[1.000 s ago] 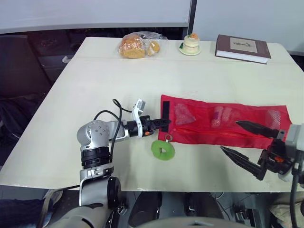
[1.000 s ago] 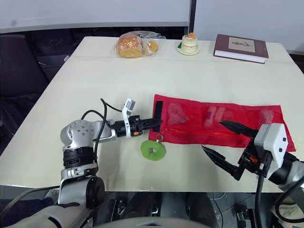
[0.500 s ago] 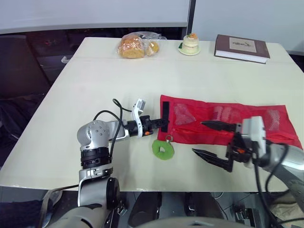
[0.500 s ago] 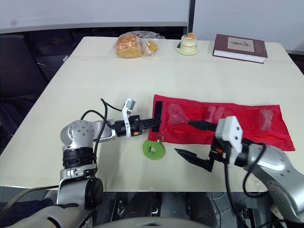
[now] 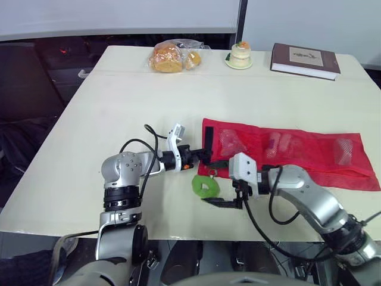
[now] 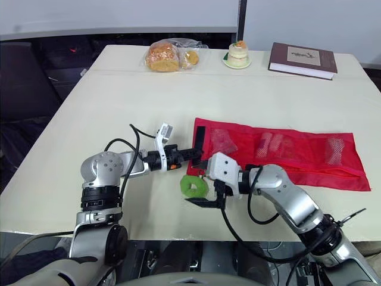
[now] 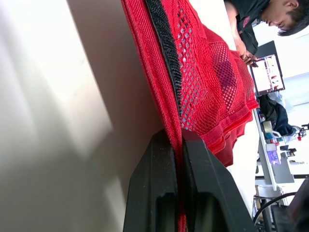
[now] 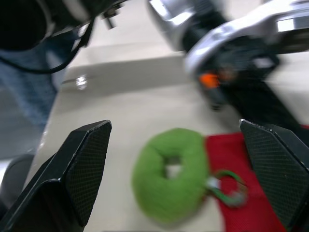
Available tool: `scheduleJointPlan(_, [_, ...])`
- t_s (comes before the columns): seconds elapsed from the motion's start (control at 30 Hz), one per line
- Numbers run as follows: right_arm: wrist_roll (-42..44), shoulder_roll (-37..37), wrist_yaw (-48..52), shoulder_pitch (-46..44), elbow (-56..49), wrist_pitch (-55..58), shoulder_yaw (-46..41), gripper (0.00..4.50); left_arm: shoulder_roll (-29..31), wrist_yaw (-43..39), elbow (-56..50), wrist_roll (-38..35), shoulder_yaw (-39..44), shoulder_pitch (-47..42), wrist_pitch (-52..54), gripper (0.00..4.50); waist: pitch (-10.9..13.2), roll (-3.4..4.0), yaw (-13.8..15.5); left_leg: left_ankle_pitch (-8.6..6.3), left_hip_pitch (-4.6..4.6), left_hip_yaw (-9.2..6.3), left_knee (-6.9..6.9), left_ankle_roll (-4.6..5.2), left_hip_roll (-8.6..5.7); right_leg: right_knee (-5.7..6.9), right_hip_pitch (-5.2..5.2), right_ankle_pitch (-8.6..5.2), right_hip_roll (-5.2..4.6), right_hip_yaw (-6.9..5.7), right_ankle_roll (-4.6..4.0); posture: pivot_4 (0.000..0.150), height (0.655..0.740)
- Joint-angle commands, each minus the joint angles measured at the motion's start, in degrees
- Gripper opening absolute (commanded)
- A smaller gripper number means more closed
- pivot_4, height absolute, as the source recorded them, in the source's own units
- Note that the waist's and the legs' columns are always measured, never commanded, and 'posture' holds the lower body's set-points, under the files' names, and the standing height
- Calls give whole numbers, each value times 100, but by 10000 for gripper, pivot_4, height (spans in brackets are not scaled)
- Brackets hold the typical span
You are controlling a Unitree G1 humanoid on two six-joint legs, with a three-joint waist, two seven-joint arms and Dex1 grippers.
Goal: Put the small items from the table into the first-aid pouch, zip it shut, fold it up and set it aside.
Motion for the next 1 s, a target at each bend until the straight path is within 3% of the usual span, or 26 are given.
scheduleJointPlan(0.03, [-201,16,259,-86,147,-199,134,45000,1,-11,27,32,-82,-9,-197,1442,0,0,-7,0,0,1,0,0,-2,0,0,0,-2,1,0,1500,7289])
scheduleJointPlan(0.33, [-1005,-23,160,-114,530,284,451,45000,53,-48,205,138,-174,-1,-440,1442,-4,0,-4,2,4,-4,0,-4,-2,7,0,0,-5,-2,0,1500,7289])
scheduleJointPlan(0.47, [-1021,54,52,-69,507,381,309,28749,77,-62,249,133,-202,-11,-501,0,-6,2,-1,3,7,-6,0,-5,-2,8,2,0,-8,-3,-1,1500,7289])
scheduleJointPlan(0.67, [-584,309,-230,122,272,736,-299,364,138,-109,330,162,-281,-30,-617,0,-6,2,-1,3,7,-8,0,-6,-4,8,4,0,-11,-3,-1,1500,7289])
scheduleJointPlan(1.0, [41,-165,-697,1185,-918,1294,-1856,364,573,-303,594,314,-356,-154,-987,0,-6,3,-19,2,5,-11,-2,-4,-7,8,3,0,-38,-13,-1,1500,7289])
